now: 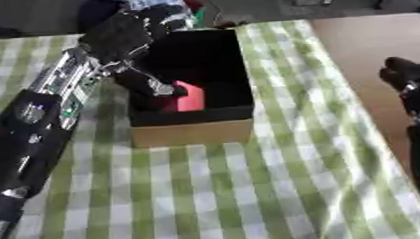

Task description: Pick up objects on the table and place them in the box.

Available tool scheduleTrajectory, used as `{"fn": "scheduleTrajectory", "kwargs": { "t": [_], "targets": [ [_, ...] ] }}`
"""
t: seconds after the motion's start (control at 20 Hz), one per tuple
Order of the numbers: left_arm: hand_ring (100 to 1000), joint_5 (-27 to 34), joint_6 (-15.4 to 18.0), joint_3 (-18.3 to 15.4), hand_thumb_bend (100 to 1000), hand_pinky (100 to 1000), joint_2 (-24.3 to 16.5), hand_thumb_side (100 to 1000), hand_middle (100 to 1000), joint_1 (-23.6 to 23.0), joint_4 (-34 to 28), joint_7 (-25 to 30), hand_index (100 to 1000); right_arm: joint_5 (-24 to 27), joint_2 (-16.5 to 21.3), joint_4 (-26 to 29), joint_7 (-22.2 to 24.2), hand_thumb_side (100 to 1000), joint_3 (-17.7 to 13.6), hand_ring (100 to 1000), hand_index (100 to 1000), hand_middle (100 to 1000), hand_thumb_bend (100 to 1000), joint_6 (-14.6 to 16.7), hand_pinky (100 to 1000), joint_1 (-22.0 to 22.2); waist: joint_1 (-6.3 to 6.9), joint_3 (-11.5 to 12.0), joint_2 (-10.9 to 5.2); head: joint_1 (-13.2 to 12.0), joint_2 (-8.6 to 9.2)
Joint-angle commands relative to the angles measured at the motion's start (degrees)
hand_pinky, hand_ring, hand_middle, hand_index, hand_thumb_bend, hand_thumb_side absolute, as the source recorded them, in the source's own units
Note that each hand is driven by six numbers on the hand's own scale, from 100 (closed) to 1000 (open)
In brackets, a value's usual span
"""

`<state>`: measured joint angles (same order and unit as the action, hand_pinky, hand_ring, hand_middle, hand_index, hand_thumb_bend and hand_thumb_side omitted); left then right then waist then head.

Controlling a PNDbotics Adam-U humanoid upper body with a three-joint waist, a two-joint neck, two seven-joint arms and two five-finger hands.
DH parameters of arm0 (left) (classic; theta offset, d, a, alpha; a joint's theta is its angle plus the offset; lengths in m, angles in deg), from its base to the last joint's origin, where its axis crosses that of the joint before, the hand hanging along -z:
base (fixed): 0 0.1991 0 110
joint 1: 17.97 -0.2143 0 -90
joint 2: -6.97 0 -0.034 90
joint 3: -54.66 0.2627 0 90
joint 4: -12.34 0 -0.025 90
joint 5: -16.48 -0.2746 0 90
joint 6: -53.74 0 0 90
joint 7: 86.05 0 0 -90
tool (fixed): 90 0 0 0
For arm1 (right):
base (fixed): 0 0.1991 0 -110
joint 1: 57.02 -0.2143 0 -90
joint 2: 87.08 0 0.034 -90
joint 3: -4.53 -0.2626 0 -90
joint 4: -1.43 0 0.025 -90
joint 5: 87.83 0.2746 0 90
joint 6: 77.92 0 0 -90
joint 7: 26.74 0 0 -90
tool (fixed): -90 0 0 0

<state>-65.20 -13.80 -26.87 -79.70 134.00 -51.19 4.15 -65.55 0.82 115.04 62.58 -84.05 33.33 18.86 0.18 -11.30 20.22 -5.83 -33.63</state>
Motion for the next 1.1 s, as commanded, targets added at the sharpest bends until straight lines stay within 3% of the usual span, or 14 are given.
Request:
{"fn": "scheduleTrajectory", "kwargs": {
  "t": [0.05, 0.1, 0.2, 0.3, 0.5, 0.85, 1.1],
  "targets": [
    [1000, -1.53, -0.63, -0.57, 1000, 708, -0.2, 877, 993, 0.8, -0.93, -3.0, 1000, 0.36, 0.5, 0.98, -0.04, 864, -0.28, 807, 818, 590, 100, -0.3, 859, -0.31, 0.05, 0.01, -0.73, 0.15, 0.21],
    [1000, -1.39, -0.8, -0.61, 996, 707, -0.19, 855, 981, 0.76, -1.13, -3.93, 1000, 0.36, 0.51, 0.98, -0.04, 864, -0.29, 807, 818, 590, 100, -0.33, 859, -0.28, 0.06, 0.05, -0.79, 0.19, 0.21],
    [979, -0.48, -1.6, -1.14, 891, 708, -0.05, 803, 940, 0.55, -1.99, -5.69, 1000, 0.33, 0.54, 0.98, -0.06, 864, -0.32, 807, 818, 590, 100, -0.36, 859, -0.19, 0.08, 0.19, -0.88, 0.29, 0.2],
    [901, 1.03, -3.03, -2.58, 749, 706, 0.24, 753, 874, 0.58, -4.02, -7.4, 959, 0.21, 0.58, 0.98, -0.11, 864, -0.4, 808, 818, 589, 100, -0.38, 859, 0.03, 0.09, 0.46, -1.02, 0.57, 0.01],
    [750, 4.62, -6.6, -6.59, 510, 693, 0.85, 773, 758, 0.81, -9.74, -11.06, 882, -0.16, 0.71, 0.98, -0.39, 862, -0.65, 808, 818, 589, 100, -0.3, 859, 0.57, 0.11, 1.16, -1.37, 1.28, -0.12],
    [627, 11.23, -13.21, -6.25, 346, 651, -0.05, 760, 676, -4.42, -20.47, -17.67, 833, -0.6, 1.15, 0.98, -1.07, 857, -1.2, 807, 818, 590, 100, 0.34, 858, 1.23, -0.19, 2.83, -1.77, 3.06, -0.12],
    [608, 15.62, -16.04, -6.07, 271, 668, -1.38, 761, 655, -11.07, -27.61, -22.06, 821, -0.85, 1.67, 0.98, -1.73, 852, -1.9, 806, 818, 591, 100, 1.24, 855, 1.56, -0.49, 4.49, -1.84, 4.91, -0.66]
  ]
}}
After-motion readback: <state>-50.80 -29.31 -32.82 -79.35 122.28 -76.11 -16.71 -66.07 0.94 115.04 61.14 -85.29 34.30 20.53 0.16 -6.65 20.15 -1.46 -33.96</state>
